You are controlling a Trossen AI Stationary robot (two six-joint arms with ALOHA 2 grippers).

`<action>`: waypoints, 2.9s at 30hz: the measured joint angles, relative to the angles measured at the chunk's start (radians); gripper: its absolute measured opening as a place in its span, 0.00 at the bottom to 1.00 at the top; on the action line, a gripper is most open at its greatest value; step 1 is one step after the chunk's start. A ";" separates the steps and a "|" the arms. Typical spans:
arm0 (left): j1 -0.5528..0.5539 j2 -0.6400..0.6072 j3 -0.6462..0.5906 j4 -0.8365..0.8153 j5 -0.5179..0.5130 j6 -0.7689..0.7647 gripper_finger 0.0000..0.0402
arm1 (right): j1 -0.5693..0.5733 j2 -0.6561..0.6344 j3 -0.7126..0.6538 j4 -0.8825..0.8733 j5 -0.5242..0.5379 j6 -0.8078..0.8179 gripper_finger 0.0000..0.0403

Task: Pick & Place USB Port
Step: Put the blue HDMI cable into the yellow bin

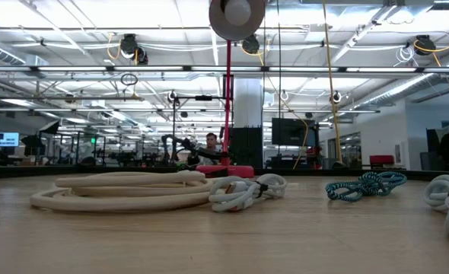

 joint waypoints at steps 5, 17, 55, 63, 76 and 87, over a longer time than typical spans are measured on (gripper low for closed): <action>-0.001 -0.010 0.000 -0.039 -0.050 -0.017 0.24 | -0.008 0.000 0.000 0.001 0.009 -0.009 0.07; -0.003 -0.126 0.002 -0.642 -0.379 -0.222 0.24 | 0.022 -0.025 -0.003 0.143 -0.006 -0.026 0.07; 0.039 -0.043 0.001 0.077 0.105 0.026 0.61 | 0.169 -0.212 -0.003 -0.204 0.169 -0.098 0.07; 0.023 -0.043 0.001 0.036 0.104 0.000 0.61 | 0.332 -0.260 -0.003 -0.686 0.153 0.247 0.07; 0.019 -0.043 0.001 -0.013 0.085 0.023 0.61 | 0.775 -0.328 -0.002 -1.299 0.437 0.939 0.07; 0.018 -0.043 0.001 -0.042 0.053 0.003 0.61 | 0.850 -0.312 -0.002 -1.466 0.372 1.153 0.07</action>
